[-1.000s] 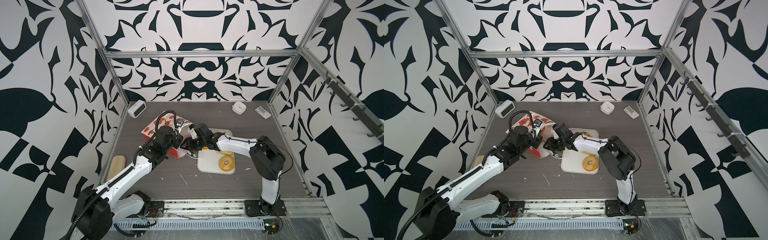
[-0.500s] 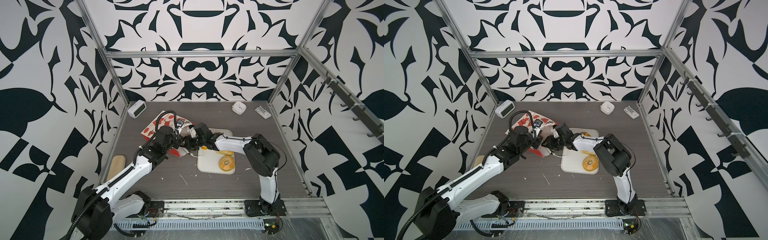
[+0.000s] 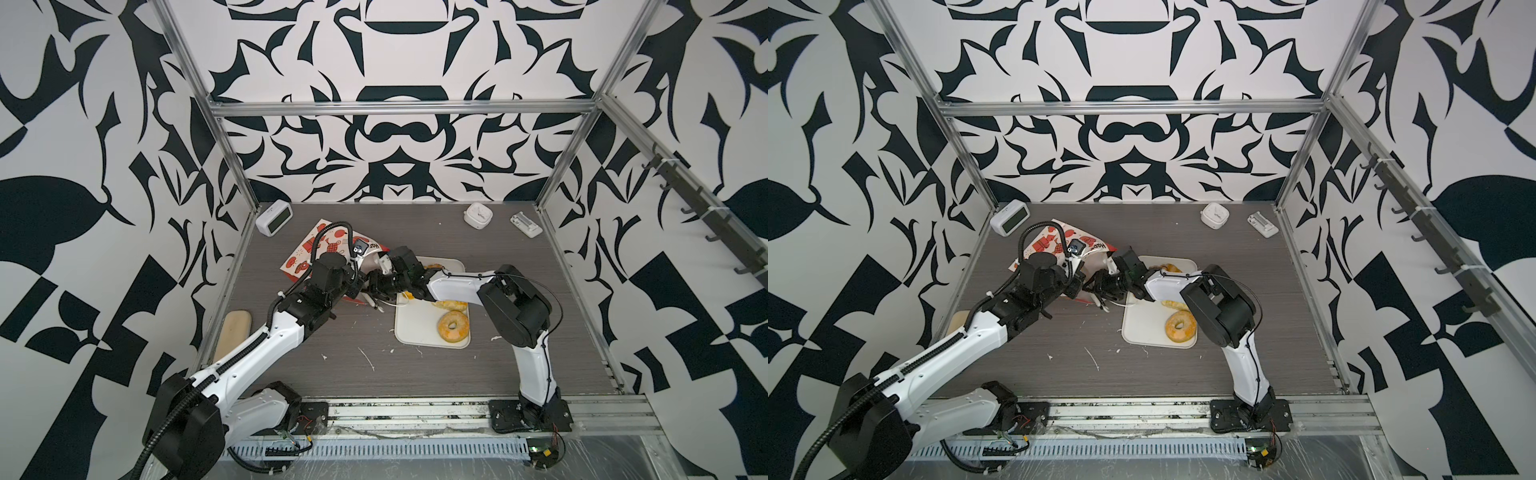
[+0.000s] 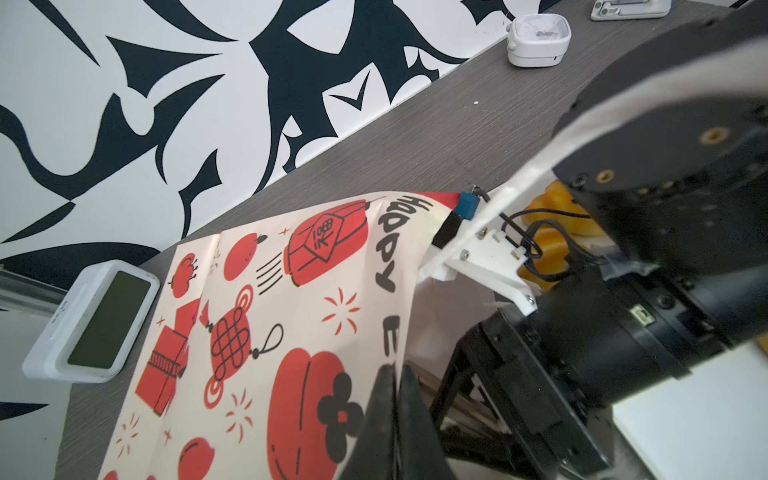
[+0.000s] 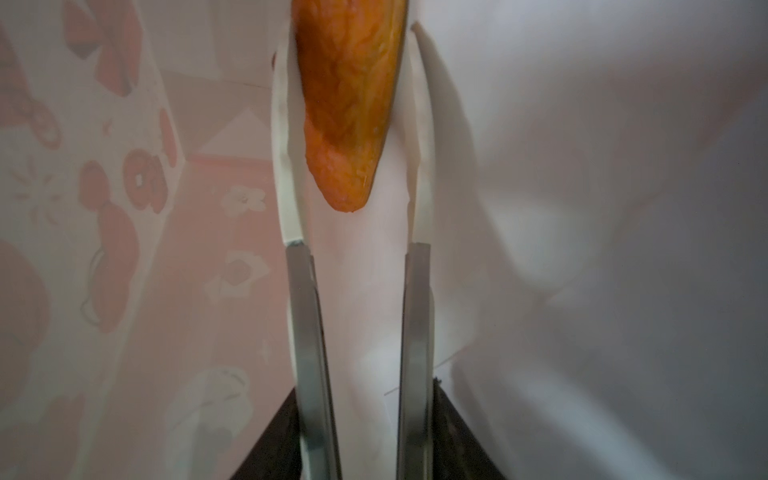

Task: Take the fake bread out of the paper bag
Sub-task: 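Pull the orange bread up out of the bag with the tongs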

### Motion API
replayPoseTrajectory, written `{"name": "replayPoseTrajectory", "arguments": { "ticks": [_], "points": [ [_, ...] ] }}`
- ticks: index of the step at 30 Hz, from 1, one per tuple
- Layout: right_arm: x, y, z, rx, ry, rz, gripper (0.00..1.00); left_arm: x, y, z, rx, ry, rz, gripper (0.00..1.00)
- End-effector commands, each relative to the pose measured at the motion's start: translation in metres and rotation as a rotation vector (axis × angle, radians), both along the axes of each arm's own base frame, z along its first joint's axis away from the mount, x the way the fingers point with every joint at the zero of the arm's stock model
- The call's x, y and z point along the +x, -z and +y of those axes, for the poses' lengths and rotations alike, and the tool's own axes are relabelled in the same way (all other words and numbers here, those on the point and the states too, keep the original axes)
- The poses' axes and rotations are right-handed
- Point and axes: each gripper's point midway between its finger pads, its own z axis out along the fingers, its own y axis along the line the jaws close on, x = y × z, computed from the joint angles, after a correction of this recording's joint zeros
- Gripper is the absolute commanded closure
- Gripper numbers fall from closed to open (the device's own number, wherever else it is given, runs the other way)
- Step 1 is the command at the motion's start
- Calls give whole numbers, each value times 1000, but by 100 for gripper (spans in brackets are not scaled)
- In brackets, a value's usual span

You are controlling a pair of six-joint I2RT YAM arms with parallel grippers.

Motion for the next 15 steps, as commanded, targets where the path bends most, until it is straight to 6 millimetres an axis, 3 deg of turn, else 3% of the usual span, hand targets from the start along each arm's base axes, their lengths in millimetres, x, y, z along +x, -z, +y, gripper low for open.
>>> {"name": "replayPoseTrajectory", "arguments": {
  "ticks": [1, 6, 15],
  "points": [
    [16, -35, 10, 56, 13, -58, 55, -3, 1, -5, -26, 28, -1, 93],
    [20, -35, 13, 50, 9, -63, 59, -3, 0, -6, -29, 29, -2, 93],
    [22, -33, 13, 43, 14, -74, 85, -4, 1, -4, -26, 25, -2, 93]
  ]
}}
